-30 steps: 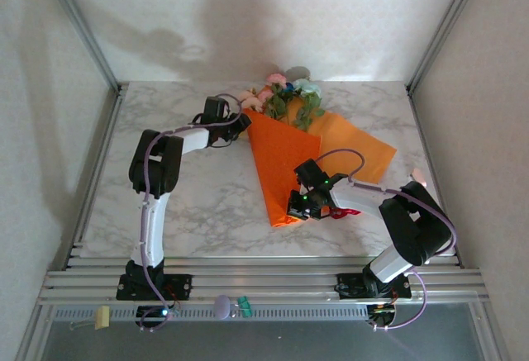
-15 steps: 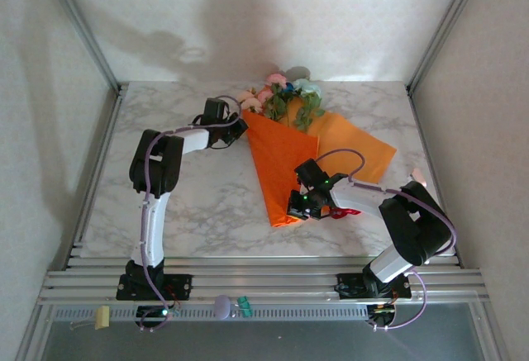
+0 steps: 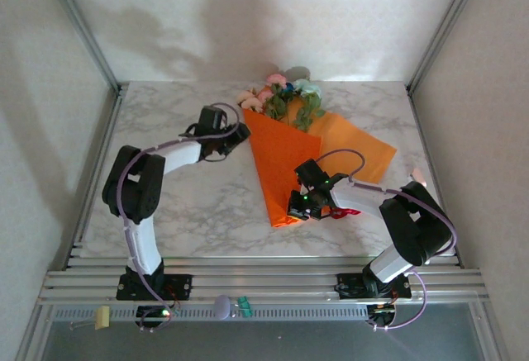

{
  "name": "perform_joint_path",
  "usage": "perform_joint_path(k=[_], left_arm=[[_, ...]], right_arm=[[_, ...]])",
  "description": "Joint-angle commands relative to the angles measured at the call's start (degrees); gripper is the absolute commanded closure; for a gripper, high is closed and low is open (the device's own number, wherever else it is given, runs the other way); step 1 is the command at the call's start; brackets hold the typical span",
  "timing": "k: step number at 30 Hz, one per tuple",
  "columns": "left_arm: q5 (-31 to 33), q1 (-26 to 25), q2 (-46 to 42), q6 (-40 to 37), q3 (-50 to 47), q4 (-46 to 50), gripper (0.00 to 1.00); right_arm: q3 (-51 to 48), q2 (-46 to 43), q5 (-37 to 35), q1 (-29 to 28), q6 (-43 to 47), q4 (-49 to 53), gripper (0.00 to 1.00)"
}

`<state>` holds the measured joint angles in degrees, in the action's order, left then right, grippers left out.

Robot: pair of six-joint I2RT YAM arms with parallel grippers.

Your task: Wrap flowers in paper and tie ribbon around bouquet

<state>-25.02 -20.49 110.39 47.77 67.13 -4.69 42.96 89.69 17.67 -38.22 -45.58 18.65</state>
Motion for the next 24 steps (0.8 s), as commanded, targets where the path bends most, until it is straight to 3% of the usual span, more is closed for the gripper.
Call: perform_joint_path(k=[1,6,11,17,20,24], left_arm=[[-2.1,-3.6,-0.2,0.8,-3.5,-0.7,0.42],[-0.6,-6.0,0.2,3.6,-4.8,-1.2,0.49],[3.4,-11.3,-6.5,9.1,-6.0,4.6,0.57],[-2.7,-20.2,-9.5,15.9,-7.7,8.5,0.64],[-4.1,-23.5,-8.8,20.0,-10.7,4.1,0.68],[-5.4,-24.7,-6.4,23.9,-14.3,-4.0,0.75]], right_arm=[[-1.1,0.2,-1.0,0.3,1.1,4.1,1.00],[-1.1,0.7,-0.6,0.3,1.1,3.8,1.00],[-0.4,1.2,-0.3,0.3,1.1,3.9,1.00],[0.8,1.0,0.0,0.3,0.9,4.9,1.00],[2.2,-0.4,-0.1,0.3,0.8,6.5,0.87],[7.0,-6.0,-3.6,1.4,0.9,14.2,0.63]])
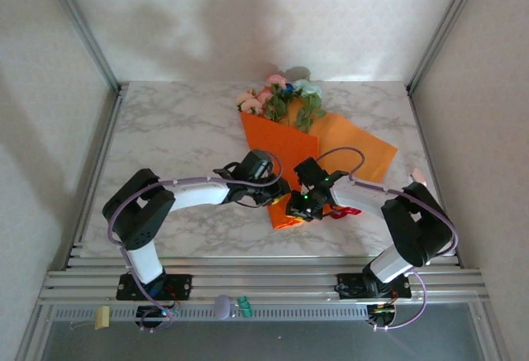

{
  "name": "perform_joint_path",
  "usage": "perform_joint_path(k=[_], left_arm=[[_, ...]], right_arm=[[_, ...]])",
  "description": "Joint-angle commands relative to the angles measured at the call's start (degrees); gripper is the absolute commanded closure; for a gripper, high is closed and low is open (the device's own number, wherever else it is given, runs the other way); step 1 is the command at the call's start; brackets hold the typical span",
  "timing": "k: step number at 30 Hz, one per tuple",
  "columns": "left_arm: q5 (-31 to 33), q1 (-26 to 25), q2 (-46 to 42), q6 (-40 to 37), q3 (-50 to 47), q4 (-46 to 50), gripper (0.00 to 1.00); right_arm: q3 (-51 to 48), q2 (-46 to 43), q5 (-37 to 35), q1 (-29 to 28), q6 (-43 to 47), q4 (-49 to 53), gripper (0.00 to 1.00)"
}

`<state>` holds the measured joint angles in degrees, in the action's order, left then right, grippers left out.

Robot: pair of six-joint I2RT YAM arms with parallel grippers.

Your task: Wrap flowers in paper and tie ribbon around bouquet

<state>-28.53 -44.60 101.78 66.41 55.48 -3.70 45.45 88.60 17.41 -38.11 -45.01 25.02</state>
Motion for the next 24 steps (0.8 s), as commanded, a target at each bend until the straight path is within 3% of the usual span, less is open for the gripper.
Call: perform_joint_path(k=[1,3,6,9,13,18,24], left_arm=[[-2.4,-0.9,2.8,6.0,-3.1,-6.9,0.75],[-3.8,-1.6,4.5,6.7,-2.7,-9.6,0.75],[-3.4,-3.2,6.2,3.9,1.5,-5.3,0.75],[-2.2,-4.2,7.0,1.6,4.6,-1.6,0.75],[-1.4,-4.6,7.6,0.4,6.2,-0.4,0.74],[-0.7,-5.1,9.4,-4.1,12.0,5.6,0.73],[-2.9,-5.3,12.9,-4.9,14.0,4.2,0.73]], right_arm=[[5.6,-7.0,-4.5,2.3,0.4,10.2,0.58],[7.9,-11.1,-6.1,5.7,1.2,14.6,0.51],[11.4,-14.3,-6.5,12.7,5.3,19.8,0.46],[14.6,-13.5,-7.2,25.3,13.2,23.2,0.42],[19.6,-4.9,-11.8,35.5,18.7,23.8,0.42],[23.0,5.9,-10.0,47.2,16.2,16.4,0.43],[27.6,14.3,-10.1,52.5,17.2,15.3,0.39]])
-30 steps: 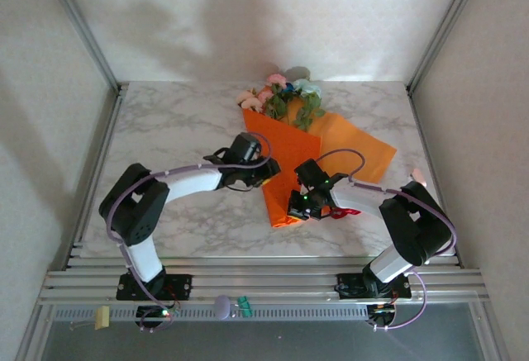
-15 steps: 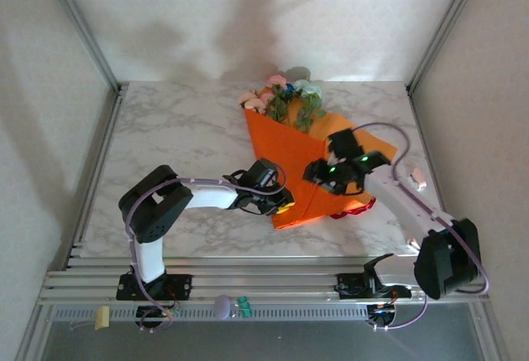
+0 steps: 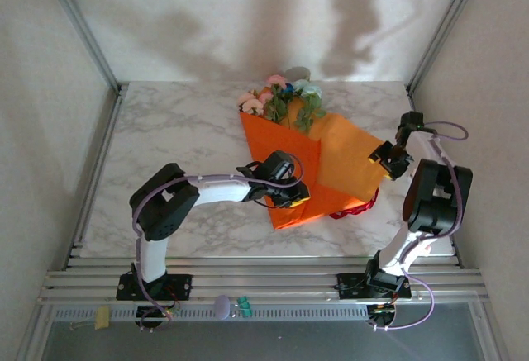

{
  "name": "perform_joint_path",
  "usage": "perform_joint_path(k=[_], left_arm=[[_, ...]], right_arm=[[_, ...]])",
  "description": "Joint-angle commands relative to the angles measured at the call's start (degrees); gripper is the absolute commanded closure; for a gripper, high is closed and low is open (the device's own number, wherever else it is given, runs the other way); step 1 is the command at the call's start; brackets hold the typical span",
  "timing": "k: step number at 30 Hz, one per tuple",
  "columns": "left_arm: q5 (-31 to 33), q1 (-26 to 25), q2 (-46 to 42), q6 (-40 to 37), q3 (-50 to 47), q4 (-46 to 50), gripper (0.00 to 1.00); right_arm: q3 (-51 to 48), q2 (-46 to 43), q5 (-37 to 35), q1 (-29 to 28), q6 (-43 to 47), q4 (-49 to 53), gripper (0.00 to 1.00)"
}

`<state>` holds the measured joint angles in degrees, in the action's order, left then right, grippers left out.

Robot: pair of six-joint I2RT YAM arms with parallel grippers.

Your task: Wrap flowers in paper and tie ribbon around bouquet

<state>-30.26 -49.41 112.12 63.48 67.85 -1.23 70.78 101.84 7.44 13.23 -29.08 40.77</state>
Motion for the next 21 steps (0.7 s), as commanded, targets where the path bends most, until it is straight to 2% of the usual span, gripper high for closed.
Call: perform_joint_path(k=[1,6,16,18,21], left_arm=[[-1.3,-0.5,3.1,-2.1,2.0,1.9,0.74],[-0.9,-0.7,4.2,-2.9,2.3,2.6,0.74],[-0.9,-0.8,5.6,-3.9,3.1,3.7,0.74],[-0.9,-0.8,5.7,-3.9,3.3,3.9,0.75],[-0.9,-0.8,5.8,-3.8,3.4,3.9,0.75]], right_arm=[[1.9,1.6,0.7,1.8,1.2,-1.4,0.39],[1.5,5.9,6.0,2.7,1.9,-4.1,0.38],[-1.6,7.2,6.6,2.8,1.2,-6.0,0.39],[-2.0,7.4,6.8,2.8,0.8,-6.5,0.46],[-2.9,5.7,6.1,2.8,0.6,-8.4,0.69]])
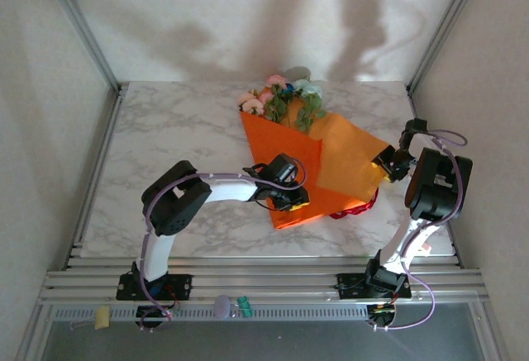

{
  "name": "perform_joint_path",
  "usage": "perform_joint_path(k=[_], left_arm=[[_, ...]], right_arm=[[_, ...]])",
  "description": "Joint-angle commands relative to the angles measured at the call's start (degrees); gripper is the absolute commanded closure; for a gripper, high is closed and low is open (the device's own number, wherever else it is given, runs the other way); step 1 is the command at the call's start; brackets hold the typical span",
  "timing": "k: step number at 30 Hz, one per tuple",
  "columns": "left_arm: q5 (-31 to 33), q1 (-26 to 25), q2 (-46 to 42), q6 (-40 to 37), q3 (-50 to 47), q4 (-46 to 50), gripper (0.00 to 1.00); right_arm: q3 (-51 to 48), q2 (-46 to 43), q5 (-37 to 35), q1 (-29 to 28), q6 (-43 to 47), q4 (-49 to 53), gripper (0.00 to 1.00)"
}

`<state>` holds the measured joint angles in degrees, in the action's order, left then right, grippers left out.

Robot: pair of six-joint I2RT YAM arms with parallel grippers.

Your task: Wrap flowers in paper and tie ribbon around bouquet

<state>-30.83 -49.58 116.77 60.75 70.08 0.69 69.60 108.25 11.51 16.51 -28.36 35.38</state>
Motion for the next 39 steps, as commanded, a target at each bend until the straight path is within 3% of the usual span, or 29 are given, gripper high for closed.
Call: perform_joint_path(k=[1,4,8,17,23,35,39], left_arm=[[-0.2,-0.6,1.0,-1.2,1.2,2.1,0.75],[0.1,-0.6,1.1,-1.2,1.0,2.1,0.75],[0.2,-0.6,1.6,-1.3,1.0,2.0,0.76],[1.4,-0.6,2.3,-2.4,1.0,2.5,0.78],[3.0,-0.8,2.1,-3.6,1.0,2.9,0.79],[12.7,-2.4,-6.9,-4.1,-4.5,-0.4,0.80],[18.0,-2.9,-11.5,-3.7,-6.4,1.7,0.66]], right_arm=[[-2.1,-1.9,1.7,-0.5,-0.1,-3.9,0.78],[-2.3,-6.5,0.8,-1.3,0.1,-6.1,0.99],[1.6,-11.5,-1.0,-5.7,0.4,-4.4,1.00],[10.4,-18.9,-1.9,-22.7,0.6,0.6,1.00],[14.9,-15.2,7.1,-32.3,4.2,-5.1,1.00],[24.5,-1.1,17.4,-36.5,0.0,-9.7,1.00],[25.1,1.4,18.4,-37.5,-0.1,-10.3,1.00]])
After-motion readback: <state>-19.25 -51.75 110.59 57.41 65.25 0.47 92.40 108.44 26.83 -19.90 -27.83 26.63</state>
